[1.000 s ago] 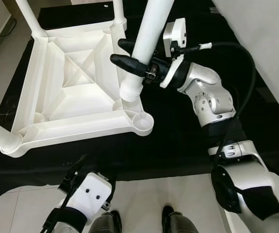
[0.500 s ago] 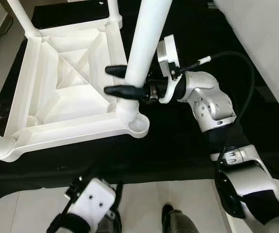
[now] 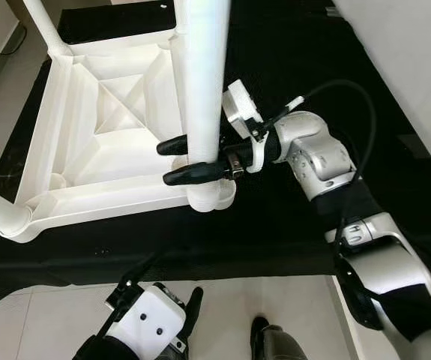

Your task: Building children table

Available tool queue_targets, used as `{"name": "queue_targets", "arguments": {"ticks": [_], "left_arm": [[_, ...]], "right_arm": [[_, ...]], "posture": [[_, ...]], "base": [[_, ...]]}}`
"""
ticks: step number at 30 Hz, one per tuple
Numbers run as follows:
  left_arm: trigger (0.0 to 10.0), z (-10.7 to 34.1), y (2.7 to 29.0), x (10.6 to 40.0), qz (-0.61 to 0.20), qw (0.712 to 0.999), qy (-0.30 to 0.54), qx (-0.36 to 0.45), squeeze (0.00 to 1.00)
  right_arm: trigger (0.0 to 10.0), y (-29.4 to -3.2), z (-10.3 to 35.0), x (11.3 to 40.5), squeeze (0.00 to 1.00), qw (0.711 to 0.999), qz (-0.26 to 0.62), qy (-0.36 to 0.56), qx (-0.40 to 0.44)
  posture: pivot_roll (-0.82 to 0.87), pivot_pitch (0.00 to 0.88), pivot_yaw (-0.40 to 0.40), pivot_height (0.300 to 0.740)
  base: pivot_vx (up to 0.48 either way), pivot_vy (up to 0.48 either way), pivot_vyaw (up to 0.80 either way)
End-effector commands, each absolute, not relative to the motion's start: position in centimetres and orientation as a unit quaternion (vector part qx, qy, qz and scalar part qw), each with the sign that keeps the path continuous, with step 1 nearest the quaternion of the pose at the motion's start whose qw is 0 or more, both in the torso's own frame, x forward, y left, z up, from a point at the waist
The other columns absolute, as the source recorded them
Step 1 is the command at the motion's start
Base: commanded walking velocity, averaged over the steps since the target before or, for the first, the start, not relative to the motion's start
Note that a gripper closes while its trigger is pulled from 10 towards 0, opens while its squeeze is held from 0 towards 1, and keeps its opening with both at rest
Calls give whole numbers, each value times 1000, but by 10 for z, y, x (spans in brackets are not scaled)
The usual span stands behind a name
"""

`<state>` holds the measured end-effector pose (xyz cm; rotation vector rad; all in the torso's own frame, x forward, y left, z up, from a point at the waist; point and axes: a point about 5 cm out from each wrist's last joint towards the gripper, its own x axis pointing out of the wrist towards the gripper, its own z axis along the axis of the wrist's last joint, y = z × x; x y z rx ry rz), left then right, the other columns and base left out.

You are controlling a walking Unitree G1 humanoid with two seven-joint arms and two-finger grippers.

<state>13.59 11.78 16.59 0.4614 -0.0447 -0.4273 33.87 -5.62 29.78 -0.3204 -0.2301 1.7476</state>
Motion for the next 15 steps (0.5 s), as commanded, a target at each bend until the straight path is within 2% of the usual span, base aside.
{"name": "queue_targets", "arguments": {"ticks": [1,3,7,15], "left_arm": [[10000,167,117,132,-227,946,-25,229,0],[10000,169,116,130,-234,945,-27,228,0],[10000,170,115,127,-238,944,-26,228,0],[10000,171,114,125,-242,943,-26,229,0]], "right_arm": [[10000,-49,300,336,0,612,769,-100,-155],[10000,-50,302,337,0,615,769,-97,-147],[10000,-58,307,346,0,638,752,-101,-132],[10000,-67,309,343,0,632,759,-111,-114]], "posture": [[73,331,23,740],[72,342,23,740],[74,354,28,740],[81,369,37,740]], "base": [[0,0,0],[0,0,0],[0,0,0],[0,0,0]]}}
